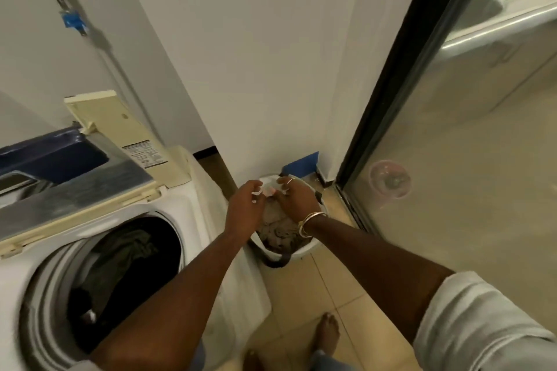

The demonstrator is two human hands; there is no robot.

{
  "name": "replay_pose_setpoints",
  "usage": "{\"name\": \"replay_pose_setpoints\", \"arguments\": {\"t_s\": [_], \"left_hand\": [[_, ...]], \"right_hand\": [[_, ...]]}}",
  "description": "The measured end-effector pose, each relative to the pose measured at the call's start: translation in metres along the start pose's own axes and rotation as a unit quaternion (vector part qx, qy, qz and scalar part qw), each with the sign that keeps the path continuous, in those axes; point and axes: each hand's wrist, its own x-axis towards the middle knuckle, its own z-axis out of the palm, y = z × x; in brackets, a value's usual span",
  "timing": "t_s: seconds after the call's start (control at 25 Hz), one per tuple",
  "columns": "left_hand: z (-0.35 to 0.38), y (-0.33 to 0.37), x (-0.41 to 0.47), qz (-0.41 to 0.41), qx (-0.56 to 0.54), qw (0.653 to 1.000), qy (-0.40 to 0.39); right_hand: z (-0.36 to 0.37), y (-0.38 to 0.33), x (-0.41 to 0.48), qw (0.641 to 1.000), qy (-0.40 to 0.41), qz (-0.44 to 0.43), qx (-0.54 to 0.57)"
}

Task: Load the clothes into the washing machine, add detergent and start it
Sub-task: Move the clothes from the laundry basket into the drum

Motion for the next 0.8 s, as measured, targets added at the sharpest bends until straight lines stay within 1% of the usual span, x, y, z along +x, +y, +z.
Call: {"name": "replay_pose_setpoints", "arguments": {"t_s": [0.2,0.28,0.32,0.44,0.6,0.68,0.8], "left_hand": [[0.031,-0.023,0.035,-0.079,-0.037,0.996,-0.030],[0.048,-0.045,0.057,-0.109,-0.032,0.992,-0.052],[0.057,-0.055,0.066,-0.118,-0.021,0.990,-0.076],[0.098,-0.100,0.097,-0.141,0.014,0.979,-0.148],[0.150,-0.157,0.132,-0.184,0.007,0.964,-0.192],[0.177,-0.189,0.150,-0.192,0.025,0.959,-0.208],[0.222,-0.241,0.177,-0.164,0.056,0.956,-0.238]], "right_hand": [[0.001,0.037,0.053,0.997,-0.051,0.031,-0.044],[0.009,0.053,0.077,0.990,-0.091,0.024,-0.102],[0.014,0.062,0.087,0.985,-0.115,0.026,-0.125],[0.046,0.100,0.123,0.978,-0.146,0.058,-0.134],[0.099,0.156,0.169,0.963,-0.201,0.105,-0.144],[0.124,0.187,0.192,0.958,-0.216,0.107,-0.157],[0.164,0.238,0.222,0.935,-0.269,0.077,-0.217]]}}
